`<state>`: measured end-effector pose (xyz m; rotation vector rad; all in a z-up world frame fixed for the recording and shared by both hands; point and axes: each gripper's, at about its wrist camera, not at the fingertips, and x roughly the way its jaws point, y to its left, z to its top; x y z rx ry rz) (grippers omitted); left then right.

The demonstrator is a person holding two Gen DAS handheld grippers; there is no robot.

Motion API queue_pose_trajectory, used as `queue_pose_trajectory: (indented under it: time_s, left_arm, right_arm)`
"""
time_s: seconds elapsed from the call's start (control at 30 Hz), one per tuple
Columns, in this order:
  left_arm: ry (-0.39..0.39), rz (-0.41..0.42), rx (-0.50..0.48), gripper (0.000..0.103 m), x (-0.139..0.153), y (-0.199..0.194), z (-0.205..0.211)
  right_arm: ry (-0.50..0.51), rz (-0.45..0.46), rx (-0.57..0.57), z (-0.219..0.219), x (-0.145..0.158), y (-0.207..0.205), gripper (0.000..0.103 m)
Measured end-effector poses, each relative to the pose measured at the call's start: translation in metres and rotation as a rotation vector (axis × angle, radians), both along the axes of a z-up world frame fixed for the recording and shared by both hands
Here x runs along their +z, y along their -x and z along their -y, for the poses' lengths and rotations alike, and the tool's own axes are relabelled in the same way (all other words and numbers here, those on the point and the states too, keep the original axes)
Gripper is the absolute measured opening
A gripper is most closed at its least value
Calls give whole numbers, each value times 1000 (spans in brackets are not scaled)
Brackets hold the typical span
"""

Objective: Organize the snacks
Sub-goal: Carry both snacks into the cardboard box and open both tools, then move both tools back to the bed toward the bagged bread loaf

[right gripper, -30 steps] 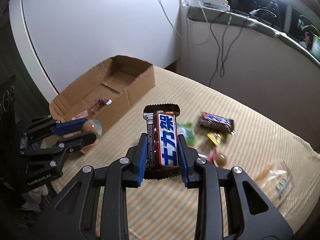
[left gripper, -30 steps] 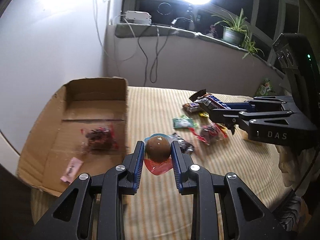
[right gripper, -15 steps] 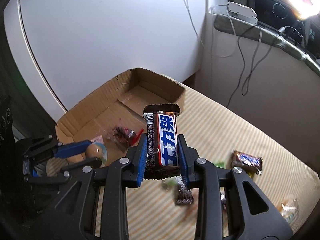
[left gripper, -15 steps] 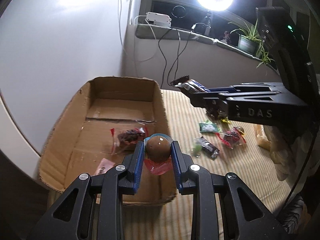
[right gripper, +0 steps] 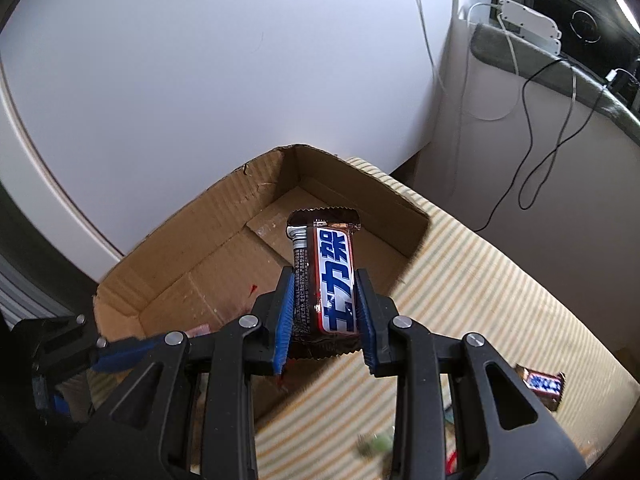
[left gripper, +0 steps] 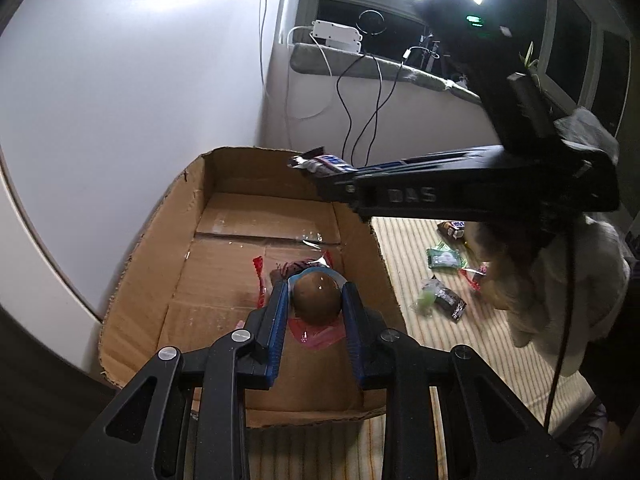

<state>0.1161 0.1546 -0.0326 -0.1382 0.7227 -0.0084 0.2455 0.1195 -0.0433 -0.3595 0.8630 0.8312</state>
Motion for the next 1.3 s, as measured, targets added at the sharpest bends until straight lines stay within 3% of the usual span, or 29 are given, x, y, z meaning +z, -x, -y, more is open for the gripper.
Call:
queue_pose_trajectory:
  time_s: [0.37, 0.67, 0.83, 0.87, 1.3]
  left_arm:
    - [8, -14, 0, 26, -6, -6, -4]
    - [8, -16, 11, 28, -6, -6, -4]
    - [3, -14, 19, 37, -5, -4, -3]
    - [2, -12, 23, 43, -4, -3, -3]
    - [14, 21, 19, 43, 12, 11, 11]
  right_arm:
    - [16, -31, 6, -19, -19, -13, 30]
    - [15, -15, 9, -19, -15, -10, 30]
    - [7, 5, -7, -12, -9, -9, 56]
    - [1, 10, -12, -10, -6, -8, 58]
    - [-18, 48, -57, 25, 17, 5, 59]
